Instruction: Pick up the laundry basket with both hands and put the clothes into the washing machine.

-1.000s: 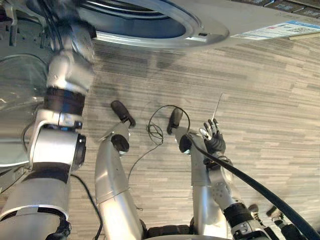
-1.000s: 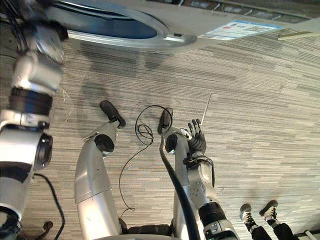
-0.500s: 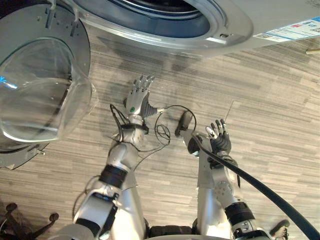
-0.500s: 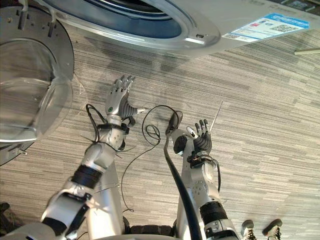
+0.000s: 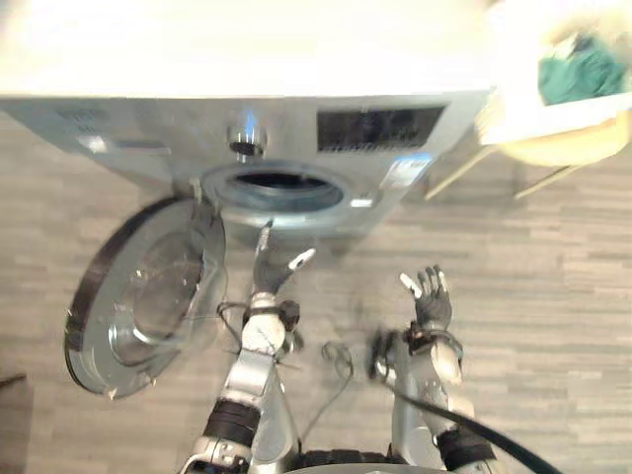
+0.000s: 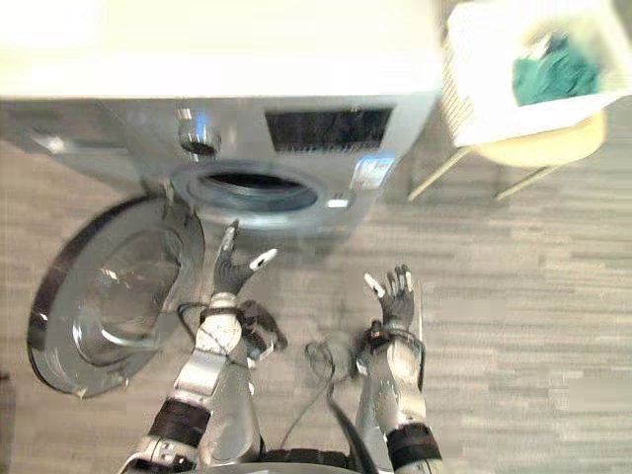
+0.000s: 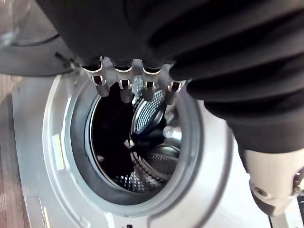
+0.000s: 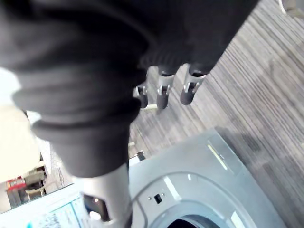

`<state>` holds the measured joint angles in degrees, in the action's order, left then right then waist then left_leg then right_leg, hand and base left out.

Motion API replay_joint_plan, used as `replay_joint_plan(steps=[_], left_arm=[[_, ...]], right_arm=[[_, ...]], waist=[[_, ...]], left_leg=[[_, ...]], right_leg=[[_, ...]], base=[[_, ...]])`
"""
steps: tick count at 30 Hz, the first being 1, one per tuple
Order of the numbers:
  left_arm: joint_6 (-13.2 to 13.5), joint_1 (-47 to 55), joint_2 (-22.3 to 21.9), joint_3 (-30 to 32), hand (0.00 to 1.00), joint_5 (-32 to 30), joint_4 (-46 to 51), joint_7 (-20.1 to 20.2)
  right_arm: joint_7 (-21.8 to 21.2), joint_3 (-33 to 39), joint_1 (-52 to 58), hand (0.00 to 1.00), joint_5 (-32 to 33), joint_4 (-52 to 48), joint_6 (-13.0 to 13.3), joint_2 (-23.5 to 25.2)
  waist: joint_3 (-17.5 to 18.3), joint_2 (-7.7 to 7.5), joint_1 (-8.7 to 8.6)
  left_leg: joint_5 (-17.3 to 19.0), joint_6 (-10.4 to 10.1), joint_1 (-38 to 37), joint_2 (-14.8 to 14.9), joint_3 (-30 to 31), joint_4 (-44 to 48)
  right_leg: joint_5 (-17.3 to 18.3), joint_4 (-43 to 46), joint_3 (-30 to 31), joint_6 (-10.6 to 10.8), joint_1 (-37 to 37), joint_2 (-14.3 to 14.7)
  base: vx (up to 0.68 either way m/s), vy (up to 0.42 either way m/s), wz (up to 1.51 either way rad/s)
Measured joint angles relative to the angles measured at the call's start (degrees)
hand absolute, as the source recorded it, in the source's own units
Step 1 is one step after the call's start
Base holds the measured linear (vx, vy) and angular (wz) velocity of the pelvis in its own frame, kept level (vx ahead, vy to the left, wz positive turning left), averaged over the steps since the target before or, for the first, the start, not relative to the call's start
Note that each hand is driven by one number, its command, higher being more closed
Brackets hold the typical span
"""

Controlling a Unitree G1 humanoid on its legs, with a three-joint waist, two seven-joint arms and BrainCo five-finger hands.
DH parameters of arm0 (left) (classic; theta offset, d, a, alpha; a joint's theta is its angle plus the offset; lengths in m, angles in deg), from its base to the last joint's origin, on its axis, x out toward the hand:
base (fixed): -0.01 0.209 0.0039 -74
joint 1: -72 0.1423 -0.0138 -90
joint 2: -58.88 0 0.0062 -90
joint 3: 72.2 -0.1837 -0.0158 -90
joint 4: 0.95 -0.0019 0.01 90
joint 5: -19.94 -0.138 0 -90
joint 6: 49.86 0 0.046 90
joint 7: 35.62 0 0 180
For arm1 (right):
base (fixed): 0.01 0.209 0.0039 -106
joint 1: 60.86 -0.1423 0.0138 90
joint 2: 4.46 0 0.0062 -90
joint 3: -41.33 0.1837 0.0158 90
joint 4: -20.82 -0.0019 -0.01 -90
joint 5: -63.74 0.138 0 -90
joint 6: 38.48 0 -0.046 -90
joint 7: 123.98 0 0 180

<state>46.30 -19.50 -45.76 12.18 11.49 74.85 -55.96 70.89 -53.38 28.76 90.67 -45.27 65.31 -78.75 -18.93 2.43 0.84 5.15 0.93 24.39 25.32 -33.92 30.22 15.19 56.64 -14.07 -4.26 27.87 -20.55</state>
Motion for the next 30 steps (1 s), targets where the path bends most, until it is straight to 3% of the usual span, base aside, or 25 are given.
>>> replay_joint_plan(steps=[1, 2, 3, 4, 5, 6, 7, 10, 11, 12, 13, 14, 16, 17, 19, 21, 22, 24, 25, 26, 27, 28, 29, 30], left_arm=[[0.01, 3.35, -0.07, 1.17, 0.00, 1.76, -0.19, -0.27], [0.25, 6.89, 0.03, 1.21, 0.00, 3.31, -0.02, -0.86], [0.37, 8.60, 0.52, 1.26, 0.00, 3.96, -0.01, -1.03], [0.31, 9.22, 0.52, 1.34, 0.00, 4.40, -0.20, -1.00], [0.25, 9.37, -0.10, 1.29, 0.00, 5.79, -1.86, -0.88], [-0.11, 9.58, -0.89, 1.31, 0.00, 6.44, -2.71, -0.75], [-0.51, 10.59, -2.16, 0.72, 0.00, 7.95, -3.07, 0.39], [-0.04, 12.00, -4.23, -0.73, 0.00, 10.21, -3.35, 2.60], [-0.07, 12.33, -4.28, -0.68, 0.00, 10.29, -3.89, 3.06], [-0.01, 12.92, -4.27, -0.59, 0.00, 10.29, -3.85, 3.28], [0.09, 14.12, -3.85, -0.60, 0.00, 10.37, -3.84, 4.14], [0.24, 14.83, -3.50, -0.61, 0.00, 10.73, -3.86, 4.34], [0.45, 15.60, -2.87, -0.46, 0.00, 11.78, -3.93, 5.15], [0.44, 15.19, -3.06, -0.45, 0.00, 12.46, -3.92, 5.32], [0.42, 14.82, -3.19, -0.21, 0.00, 12.43, -3.89, 5.31], [0.34, 14.83, -3.60, 0.76, 0.00, 12.39, -3.80, 5.30], [0.34, 14.65, -3.62, 1.01, 0.00, 12.38, -3.67, 5.29], [0.23, 13.84, -3.17, 1.36, 0.00, 12.46, -3.39, 5.25], [0.18, 13.80, -2.84, 1.35, 0.00, 12.51, -3.27, 5.32], [-0.04, 13.90, -3.08, 1.06, 0.00, 12.53, -3.21, 5.44], [-0.30, 13.87, -3.53, -0.13, 0.00, 12.46, -4.13, 5.52], [-0.62, 13.78, -3.19, -0.78, 0.00, 12.42, -4.65, 5.63], [-1.12, 14.27, -2.54, -1.68, 0.00, 12.34, -4.79, 6.11], [-1.72, 14.86, -1.38, -1.95, 0.00, 12.31, -4.88, 6.53]], right_arm=[[0.04, 0.40, 1.46, 0.00, -2.41, 0.53, -0.82, -0.29], [0.06, 0.64, 3.64, 0.00, -4.75, 0.10, -1.11, -0.10], [-0.02, 0.57, 4.86, 0.00, -5.75, -0.36, -1.16, 0.39], [0.01, 0.57, 4.71, 0.00, -6.35, -0.39, -1.25, 0.37], [0.05, 0.69, 3.20, 0.00, -6.85, -0.53, -1.44, -0.06], [0.07, 0.67, 2.55, 0.00, -6.87, -0.53, -1.58, -0.65], [0.47, 1.33, 2.88, 0.00, -6.92, -0.70, -1.68, -1.11], [1.51, 1.48, 4.45, 0.00, -9.74, -4.41, -1.72, -2.59], [1.50, 1.13, 3.77, 0.00, -11.54, -5.11, -1.53, -2.50], [1.46, 0.61, 3.17, 0.00, -11.99, -4.98, -1.65, -2.52], [1.34, -0.52, 2.21, 0.00, -12.79, -5.02, -1.68, -2.21], [1.29, -1.42, 1.58, 0.00, -13.63, -5.15, -1.66, -1.93], [1.47, -2.69, 0.25, 0.00, -14.17, -5.42, -1.73, -1.51], [1.72, -2.82, -0.48, 0.00, -14.23, -7.19, -1.86, -1.63], [3.01, -3.15, -2.72, 0.00, -16.09, -10.22, -1.91, -1.56], [5.26, -3.19, -6.95, 0.00, -17.50, -12.24, -1.87, -0.96], [6.19, -3.22, -8.21, 0.00, -18.15, -12.75, -1.82, -0.40], [6.72, -3.27, -9.30, 0.00, -18.16, -13.65, -1.83, -0.02], [6.73, -3.17, -9.02, 0.00, -18.13, -13.88, -1.80, 0.20], [6.75, -2.49, -7.79, 0.00, -18.13, -14.22, -1.73, 0.21], [6.70, -1.08, -6.69, 0.00, -18.15, -14.19, -1.80, -0.09], [6.70, -0.71, -5.96, 0.00, -18.16, -14.18, -1.81, 0.11], [6.60, -0.27, -4.50, 0.00, -18.32, -14.19, -1.88, 0.49], [6.60, 0.30, -3.09, 0.00, -18.60, -14.28, -1.94, 1.66]], waist=[[2.68, -0.07, -0.16], [6.25, -1.00, -0.07], [8.66, -2.54, 0.00], [9.41, -2.83, 0.20], [9.55, -1.67, 0.63], [9.77, -0.63, 0.40], [9.86, -0.57, -0.46], [10.54, -0.91, -0.53], [10.08, -1.65, 0.31], [10.19, -1.48, 0.96], [10.79, -0.66, 1.74], [11.22, -0.03, 1.81], [12.22, 0.39, 2.31], [12.62, 0.89, 3.35], [12.63, 0.85, 4.74], [12.69, 0.89, 6.45], [12.74, 0.89, 6.58], [12.89, 0.27, 7.43], [12.78, -0.43, 7.47], [13.55, -1.48, 6.96], [14.20, -0.57, 6.37], [14.15, -1.17, 6.27], [13.92, -2.72, 5.42], [14.00, -3.65, 4.38]], left_leg=[[-1.99, -1.88, -2.53, 0.15, -0.96, -3.49], [-3.80, -4.26, -2.72, 0.38, -0.73, -5.55], [-5.05, -6.27, -2.01, 0.02, 0.06, -6.47], [-5.94, -7.54, -1.71, 0.22, 1.23, -7.72], [-8.33, -8.19, -2.24, 1.12, 3.94, -11.11], [-10.55, -6.70, -2.56, 1.71, 5.75, -12.89], [-12.90, -5.39, -5.57, 3.00, 6.56, -15.06], [-15.02, -2.19, -10.08, 5.55, 11.43, -11.88], [-9.10, -3.99, -9.08, 3.44, 17.91, -5.31], [-5.75, -5.69, -9.14, 1.01, 20.74, -2.01], [0.70, -5.29, -9.24, -2.52, 23.07, 1.51], [3.69, -5.06, -9.31, -4.05, 23.16, 1.86], [5.85, -5.55, -10.91, -5.67, 22.25, -1.56], [6.31, -6.36, -11.32, -6.67, 20.81, -3.75], [6.00, -6.89, -11.36, -8.22, 18.93, -5.88], [5.61, -6.37, -13.34, -9.85, 15.81, -7.67], [5.65, -6.30, -13.75, -9.91, 15.20, -7.75], [6.53, -5.20, -15.18, -10.96, 14.14, -7.04], [7.71, -3.97, -14.72, -11.38, 13.59, -5.78], [10.13, -0.15, -14.36, -13.60, 12.48, -2.82], [13.24, -1.28, -15.55, -13.75, 12.85, -3.25], [13.45, -1.14, -16.18, -14.42, 13.19, -3.45], [13.63, -1.32, -17.83, -15.21, 13.91, -4.10], [13.78, -1.02, -18.64, -16.43, 15.60, -4.33]], right_leg=[[-0.48, -4.31, -1.65, 1.06, -4.49, -2.50], [-3.65, -13.40, -0.82, 6.51, -8.75, -2.68], [-4.70, -21.17, 0.06, 13.59, -11.13, -1.36], [-2.26, -25.43, -0.25, 16.23, -12.26, 0.36], [-1.40, -31.36, -0.22, 16.15, -13.10, 4.43], [-2.20, -32.04, 0.26, 15.13, -12.91, 6.76], [-1.94, -31.92, 1.65, 14.42, -13.73, 9.10], [-0.51, -31.61, 4.68, 11.67, -17.03, 12.96], [-1.07, -33.00, 6.85, 10.76, -18.42, 13.38], [-1.55, -33.79, 8.36, 10.39, -18.90, 13.20], [-2.46, -35.67, 9.77, 10.36, -19.88, 13.99], [-3.00, -36.94, 10.23, 10.51, -20.42, 14.46], [-4.03, -38.63, 10.55, 11.40, -20.28, 14.69], [-5.54, -40.42, 10.72, 11.81, -20.08, 14.07], [-9.74, -45.24, 10.99, 12.25, -20.15, 12.85], [-16.19, -53.00, 10.15, 12.57, -23.04, 11.60], [-13.49, -50.60, 9.91, 13.57, -23.16, 12.72], [-11.63, -49.04, 7.39, 11.07, -24.65, 12.72], [-11.54, -48.92, 7.14, 11.19, -25.35, 12.00], [-9.17, -47.49, 6.13, 14.71, -26.31, 10.04], [-6.47, -38.52, 6.91, 18.67, -23.83, 9.09], [-5.88, -32.03, 8.18, 19.69, -21.35, 8.02], [-5.96, -16.85, 10.46, 20.13, -15.82, 7.07], [-8.67, -9.18, 10.67, 19.85, -13.82, 7.22]], base=[[-0.02, -0.366, -0.62], [-0.06, -0.490, -0.53], [-0.07, -0.361, -0.53], [-0.10, -0.439, -1.08], [-0.09, -0.311, -1.19], [-0.06, -0.346, -1.36], [0.01, -0.310, -0.84], [0.04, -0.268, -0.82], [0.02, -0.060, -0.77], [0.02, 0.036, -0.96], [0.02, 0.087, -0.73], [0.06, 0.120, -0.52], [0.06, 0.074, -0.08], [0.05, 0.068, -0.11], [0.04, 0.181, -0.27], [0.00, 0.218, -0.46], [0.01, 0.133, -0.20], [0.02, 0.085, 0.01], [0.02, 0.177, 0.26], [0.01, 0.188, 0.50], [0.01, 0.264, 0.56], [0.03, 0.161, 0.49], [0.05, 0.121, 0.62], [0.12, 0.037, 0.91]])
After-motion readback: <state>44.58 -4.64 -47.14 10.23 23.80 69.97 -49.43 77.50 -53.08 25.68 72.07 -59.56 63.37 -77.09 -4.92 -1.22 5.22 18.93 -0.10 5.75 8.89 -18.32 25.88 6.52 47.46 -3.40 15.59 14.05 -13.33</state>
